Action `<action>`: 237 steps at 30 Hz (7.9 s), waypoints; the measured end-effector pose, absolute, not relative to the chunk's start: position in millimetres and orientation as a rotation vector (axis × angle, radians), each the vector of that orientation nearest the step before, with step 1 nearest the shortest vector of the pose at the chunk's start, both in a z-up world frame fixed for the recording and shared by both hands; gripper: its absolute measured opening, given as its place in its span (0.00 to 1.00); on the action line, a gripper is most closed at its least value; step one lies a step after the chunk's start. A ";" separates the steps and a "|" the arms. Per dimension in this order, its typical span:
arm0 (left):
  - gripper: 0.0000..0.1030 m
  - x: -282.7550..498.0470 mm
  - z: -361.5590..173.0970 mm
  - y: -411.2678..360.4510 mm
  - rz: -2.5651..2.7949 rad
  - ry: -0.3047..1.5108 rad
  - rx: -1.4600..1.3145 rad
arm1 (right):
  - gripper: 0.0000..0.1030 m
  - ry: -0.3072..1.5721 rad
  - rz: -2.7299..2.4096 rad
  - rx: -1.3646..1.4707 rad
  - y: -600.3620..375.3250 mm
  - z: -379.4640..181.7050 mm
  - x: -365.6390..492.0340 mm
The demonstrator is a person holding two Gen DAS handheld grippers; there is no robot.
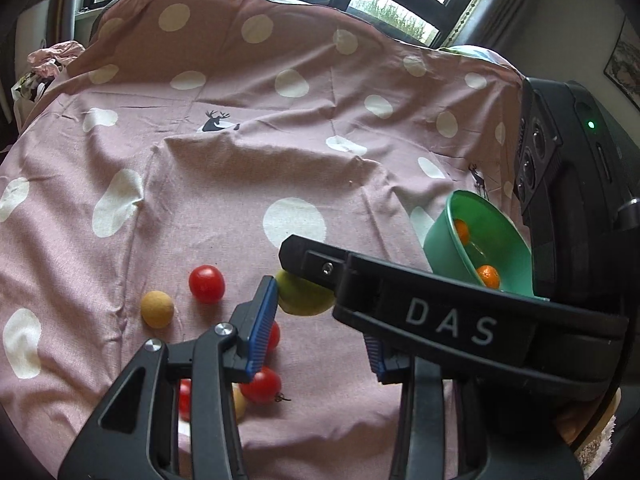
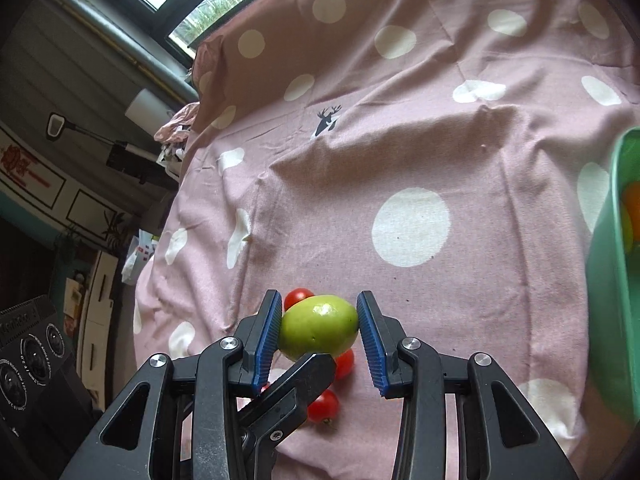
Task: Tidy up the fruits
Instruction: 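Lift the yellow-green fruit with the right gripper and carry it over the bowl, then lower the yellow-green fruit into the bowl and open the right gripper, then move both grippers back to the red cherry tomatoes on the cloth, then grasp a red cherry tomato with the right gripper while the left gripper grasps another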
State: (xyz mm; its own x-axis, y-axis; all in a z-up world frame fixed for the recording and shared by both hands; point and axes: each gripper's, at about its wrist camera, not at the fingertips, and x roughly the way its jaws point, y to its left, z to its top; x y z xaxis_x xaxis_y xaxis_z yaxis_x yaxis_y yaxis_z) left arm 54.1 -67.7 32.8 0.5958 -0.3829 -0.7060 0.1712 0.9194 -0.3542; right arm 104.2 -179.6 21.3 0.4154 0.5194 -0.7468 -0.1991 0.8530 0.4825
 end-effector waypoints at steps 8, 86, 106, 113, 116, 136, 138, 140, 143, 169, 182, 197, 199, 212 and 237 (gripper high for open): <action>0.37 40.2 41.1 -104.2 -0.396 0.848 -0.201 | 0.41 0.995 0.396 0.371 -217.7 32.5 79.5; 0.37 63.8 41.9 -289.0 -0.648 0.841 -0.040 | 0.43 0.884 0.097 0.649 -414.0 30.5 56.1; 0.37 67.9 31.9 -281.2 -0.672 0.907 -0.113 | 0.43 0.914 0.057 0.582 -406.8 29.0 59.7; 0.37 67.6 29.8 -279.8 -0.679 0.923 -0.130 | 0.43 0.922 0.045 0.562 -405.3 28.4 60.2; 0.37 68.4 27.9 -279.2 -0.683 0.934 -0.142 | 0.43 0.927 0.040 0.552 -404.2 27.9 60.5; 0.71 53.3 56.9 -232.4 -0.663 0.845 -0.238 | 0.62 0.817 -0.014 0.553 -407.2 45.7 48.6; 0.75 50.2 63.8 -216.3 -0.634 0.816 -0.258 | 0.69 0.777 -0.006 0.567 -407.0 50.6 45.9; 0.81 47.1 69.3 -198.4 -0.595 0.792 -0.275 | 0.69 0.746 0.005 0.568 -403.6 55.5 44.1; 0.85 41.4 75.2 -169.7 -0.542 0.767 -0.287 | 0.71 0.706 0.022 0.560 -394.8 62.0 42.7; 0.92 49.8 32.4 34.2 -0.049 0.800 -0.350 | 0.84 0.659 0.253 0.278 -250.8 56.9 48.9; 0.49 59.6 15.7 33.5 -0.117 0.926 -0.351 | 0.58 1.013 0.439 0.239 -177.0 20.4 100.3; 0.42 101.3 -1.8 2.4 -0.167 1.012 -0.332 | 0.36 1.158 0.498 0.154 -147.2 -22.0 90.6; 0.42 104.4 -6.0 1.1 -0.171 1.025 -0.340 | 0.36 1.159 0.490 0.141 -144.1 -24.8 89.5; 0.37 118.1 -27.8 -17.0 -0.152 1.087 -0.267 | 0.28 1.131 0.451 0.069 -140.2 -27.8 85.1; 0.27 86.8 17.4 -28.3 -0.210 0.931 -0.296 | 0.28 1.063 0.390 0.216 -190.1 -3.7 73.8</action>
State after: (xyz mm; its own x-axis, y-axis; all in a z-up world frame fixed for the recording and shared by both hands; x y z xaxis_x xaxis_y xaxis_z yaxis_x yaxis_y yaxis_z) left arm 86.8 -28.3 17.4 0.5813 -0.3031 -0.7552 0.0500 0.9396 -0.3386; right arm 73.8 -190.1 -3.7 0.4264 0.4121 -0.8052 -0.2066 0.9110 0.3569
